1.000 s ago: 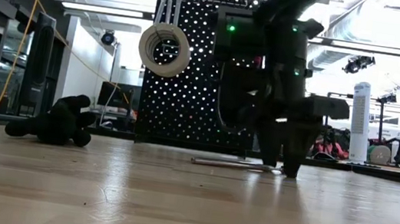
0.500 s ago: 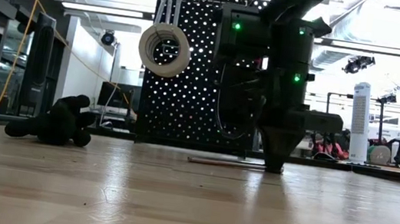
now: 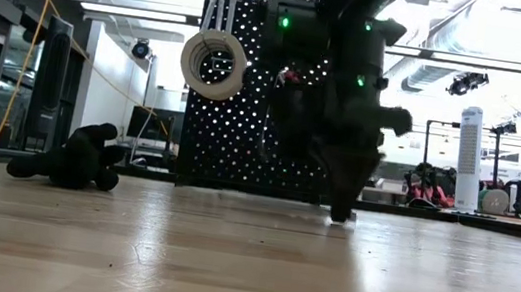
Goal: Hang tools onto peg board
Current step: Put the magnetic telescoping into the black bin on the peg board
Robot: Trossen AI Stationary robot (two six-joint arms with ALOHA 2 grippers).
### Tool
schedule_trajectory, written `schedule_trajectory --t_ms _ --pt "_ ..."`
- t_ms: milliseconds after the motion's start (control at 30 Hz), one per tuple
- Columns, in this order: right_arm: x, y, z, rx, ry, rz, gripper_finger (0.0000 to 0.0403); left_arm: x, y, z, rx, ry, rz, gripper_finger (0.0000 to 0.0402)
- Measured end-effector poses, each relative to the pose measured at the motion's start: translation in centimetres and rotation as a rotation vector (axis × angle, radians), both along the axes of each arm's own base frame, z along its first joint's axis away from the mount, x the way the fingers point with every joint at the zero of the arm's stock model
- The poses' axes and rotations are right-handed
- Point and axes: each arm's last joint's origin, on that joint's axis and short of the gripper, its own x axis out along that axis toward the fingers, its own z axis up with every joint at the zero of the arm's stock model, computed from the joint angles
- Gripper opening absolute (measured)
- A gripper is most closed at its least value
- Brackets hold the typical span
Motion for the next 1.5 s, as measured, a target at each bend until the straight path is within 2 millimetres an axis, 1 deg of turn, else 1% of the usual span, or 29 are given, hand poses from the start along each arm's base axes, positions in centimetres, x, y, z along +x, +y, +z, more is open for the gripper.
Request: schedule_trajectory --t_ms 200,433,533,633,733,800,967,1100,1167,1267,1367,1500 --pt "-0.3 -0.4 2.9 0.038 -0.075 -0.079 0.0000 -0.6 0.3 0.3 0.006 -0.018 -0.003 0.0000" --pt "-1.5 0.2 6.7 0.062 -0.155 -0.140 0.0000 -1.0 0.5 0.6 0.037 -0.022 -0.002 0.0000" --pt "-2.4 0.3 8.9 0.062 -0.203 -0.194 0.0000 -1.0 0.6 0.5 0.047 -0.016 0.017 0.0000" --pt "-3.6 0.0 11.8 0.035 -0.290 -0.283 0.0000 -1.0 0.6 0.4 0.060 -0.008 0.033 0.0000" --pt "-4.9 -1.0 15.1 0.030 -0.423 -0.433 0.0000 -1.0 0.6 0.4 0.065 -0.007 0.036 0.0000" --pt "-5.5 -1.8 17.3 0.064 -0.552 -0.544 0.0000 -0.9 0.7 0.5 0.063 -0.011 0.045 0.0000" --pt "-5.8 -3.9 22.6 0.245 -0.947 -0.793 0.0000 -0.8 0.9 0.8 0.023 -0.049 0.055 0.0000" --pt "-5.6 -5.0 25.4 0.414 -1.191 -0.926 0.0000 -0.3 0.8 1.4 0.008 -0.105 0.016 0.0000" --pt "-5.2 -4.9 26.8 0.518 -1.321 -0.938 0.0000 0.1 0.6 1.5 0.019 -0.118 -0.004 0.0000" --pt "-4.9 -4.1 28.6 0.615 -1.505 -0.877 0.0000 0.8 0.2 1.7 0.038 -0.138 -0.017 0.0000" --pt "-5.0 -3.6 29.3 0.600 -1.585 -0.824 0.0000 2.0 -0.2 2.0 0.096 -0.171 -0.017 0.0000" --pt "-5.0 -2.7 29.5 0.496 -1.627 -0.691 0.0000 3.9 -0.6 2.9 0.237 -0.234 -0.007 0.0000"
